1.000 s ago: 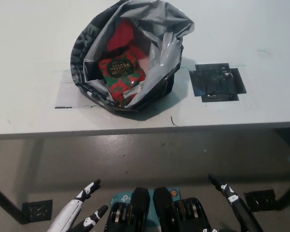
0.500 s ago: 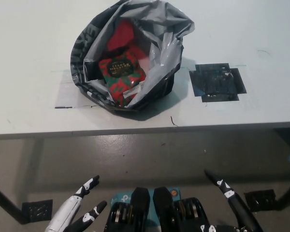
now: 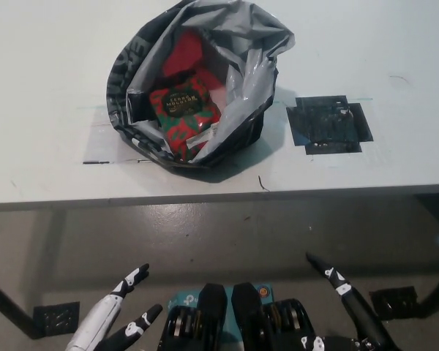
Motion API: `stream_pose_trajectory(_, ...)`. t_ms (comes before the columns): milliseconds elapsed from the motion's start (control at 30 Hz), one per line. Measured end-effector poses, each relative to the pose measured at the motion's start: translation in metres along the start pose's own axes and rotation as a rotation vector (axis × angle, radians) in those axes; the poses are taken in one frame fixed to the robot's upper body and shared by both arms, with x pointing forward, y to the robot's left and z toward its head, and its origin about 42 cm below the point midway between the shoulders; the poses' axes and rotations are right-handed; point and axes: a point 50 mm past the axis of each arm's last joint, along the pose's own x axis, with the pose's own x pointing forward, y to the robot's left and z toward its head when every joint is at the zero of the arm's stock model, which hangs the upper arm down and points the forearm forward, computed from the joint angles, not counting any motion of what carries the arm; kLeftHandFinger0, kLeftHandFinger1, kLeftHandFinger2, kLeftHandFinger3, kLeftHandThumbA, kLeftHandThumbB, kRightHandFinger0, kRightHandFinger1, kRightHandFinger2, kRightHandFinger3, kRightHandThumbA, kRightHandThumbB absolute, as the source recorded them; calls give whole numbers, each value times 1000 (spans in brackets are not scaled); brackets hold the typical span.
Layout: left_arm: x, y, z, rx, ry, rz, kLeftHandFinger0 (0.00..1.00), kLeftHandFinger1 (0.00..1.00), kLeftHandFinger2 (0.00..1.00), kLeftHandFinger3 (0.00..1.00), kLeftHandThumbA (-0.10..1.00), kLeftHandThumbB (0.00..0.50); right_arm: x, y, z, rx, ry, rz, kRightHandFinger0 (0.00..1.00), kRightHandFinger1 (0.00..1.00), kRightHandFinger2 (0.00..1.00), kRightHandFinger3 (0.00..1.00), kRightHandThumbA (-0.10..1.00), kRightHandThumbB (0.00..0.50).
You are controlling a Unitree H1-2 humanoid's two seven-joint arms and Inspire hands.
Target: The robot uses its right hand to pick up a bag of coffee beans and puts it in the black plastic bag, then the robot grabs the top of the bag and lifts it.
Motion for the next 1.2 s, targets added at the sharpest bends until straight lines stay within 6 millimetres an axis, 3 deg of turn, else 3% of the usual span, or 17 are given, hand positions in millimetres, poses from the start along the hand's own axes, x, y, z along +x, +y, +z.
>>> stream_pose_trajectory(100,-1,0,0,1,2,-1,1000,1000,1000,1000,899,161,0,1,0,1,0,6,1000,1000,1000,1000,1000,263)
stream_pose_trajectory(167,-2,-2,-1,4,6,-6,902,995,1000,1000,976,218,0,2,0,3,0,13,1000,1000,1000,1000,994,260)
stream_pose_trajectory(200,-3,-3,-2,13,14,-12,843,939,1000,1000,1000,239,0,3,0,4,0,18,1000,1000,1000,1000,992,261)
stream_pose_trajectory(267,-6,-5,-3,52,44,-40,749,868,965,1000,869,236,-1,5,0,6,2,25,1000,1000,1000,1000,972,259)
stream_pose_trajectory(333,-8,-9,-6,101,82,-84,786,958,993,1000,705,223,-3,7,-1,8,7,32,1000,1000,1000,1000,923,239)
stream_pose_trajectory(400,-11,-13,-8,137,111,-123,818,994,1000,1000,871,242,-5,9,-2,10,12,37,1000,1000,1000,1000,949,257)
stream_pose_trajectory(433,-12,-15,-9,164,133,-146,834,1000,1000,1000,893,252,-6,11,-3,12,16,42,1000,1000,1000,1000,991,272)
stream_pose_trajectory(567,-21,-22,-11,252,195,-220,825,995,1000,1000,868,224,-13,19,-4,15,29,70,1000,1000,1000,1000,1000,274)
stream_pose_trajectory(600,-24,-23,-12,282,216,-238,838,1000,1000,1000,856,212,-16,22,-5,14,36,78,1000,1000,1000,1000,1000,253)
stream_pose_trajectory(733,-38,-25,-14,346,279,-269,877,1000,1000,1000,877,224,-29,29,-10,14,65,103,1000,1000,1000,1000,1000,263)
stream_pose_trajectory(767,-40,-26,-16,356,293,-271,966,1000,1000,1000,1000,240,-33,30,-11,15,73,107,1000,1000,1000,1000,1000,257)
stream_pose_trajectory(800,-43,-27,-17,363,308,-273,1000,1000,1000,1000,1000,252,-35,32,-12,16,79,110,1000,1000,1000,1000,1000,250)
stream_pose_trajectory(933,-47,-26,-19,359,322,-242,1000,1000,1000,1000,1000,272,-36,32,-13,1,80,119,1000,1000,1000,1000,1000,297)
stream_pose_trajectory(967,-47,-24,-19,343,318,-219,1000,1000,1000,1000,1000,337,-36,32,-12,-1,79,119,1000,1000,1000,1000,1000,305)
stream_pose_trajectory(1033,-46,-19,-20,294,301,-157,1000,1000,1000,1000,1000,394,-36,32,-12,-3,77,119,1000,1000,1000,1000,1000,321)
stream_pose_trajectory(1133,-46,-16,-20,230,272,-103,1000,1000,1000,1000,1000,449,-36,32,-12,-3,77,119,1000,1000,1000,1000,1000,321)
stream_pose_trajectory(1200,-46,-16,-19,195,247,-80,1000,1000,1000,1000,1000,453,-36,32,-12,-4,77,119,1000,1000,1000,1000,1000,331)
